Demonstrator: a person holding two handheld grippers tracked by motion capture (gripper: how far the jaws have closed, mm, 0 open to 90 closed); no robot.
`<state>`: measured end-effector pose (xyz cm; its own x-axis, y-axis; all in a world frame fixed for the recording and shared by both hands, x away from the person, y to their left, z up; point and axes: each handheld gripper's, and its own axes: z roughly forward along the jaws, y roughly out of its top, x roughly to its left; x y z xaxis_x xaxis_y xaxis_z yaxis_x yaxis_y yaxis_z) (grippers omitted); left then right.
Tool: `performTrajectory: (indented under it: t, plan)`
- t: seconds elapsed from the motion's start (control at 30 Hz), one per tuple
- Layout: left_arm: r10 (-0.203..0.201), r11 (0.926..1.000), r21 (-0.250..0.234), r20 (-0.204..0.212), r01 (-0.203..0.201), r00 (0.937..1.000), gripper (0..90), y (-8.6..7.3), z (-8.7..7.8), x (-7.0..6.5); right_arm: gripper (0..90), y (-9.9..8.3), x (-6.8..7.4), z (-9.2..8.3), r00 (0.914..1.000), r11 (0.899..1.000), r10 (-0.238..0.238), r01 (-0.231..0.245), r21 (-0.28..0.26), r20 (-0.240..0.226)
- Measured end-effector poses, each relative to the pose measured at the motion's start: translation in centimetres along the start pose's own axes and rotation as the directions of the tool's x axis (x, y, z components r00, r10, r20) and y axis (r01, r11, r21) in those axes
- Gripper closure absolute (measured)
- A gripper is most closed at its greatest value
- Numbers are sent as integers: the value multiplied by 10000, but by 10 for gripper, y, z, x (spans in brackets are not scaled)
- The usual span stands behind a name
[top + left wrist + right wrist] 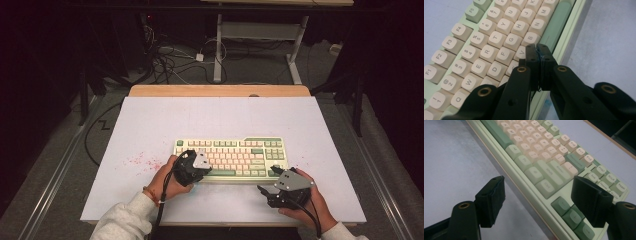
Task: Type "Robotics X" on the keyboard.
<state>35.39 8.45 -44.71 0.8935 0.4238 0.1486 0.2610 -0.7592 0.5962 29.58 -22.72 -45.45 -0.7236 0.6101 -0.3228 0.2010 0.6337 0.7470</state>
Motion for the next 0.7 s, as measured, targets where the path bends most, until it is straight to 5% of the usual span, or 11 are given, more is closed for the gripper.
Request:
performTrajectory:
  t: [0.7]
  plan:
    - [11, 10000, 26, -117, -10, 9999, 860, 0, 1, 1, 277, 0, 1, 1, 10000, 10000, -62, 63, 46, -64]
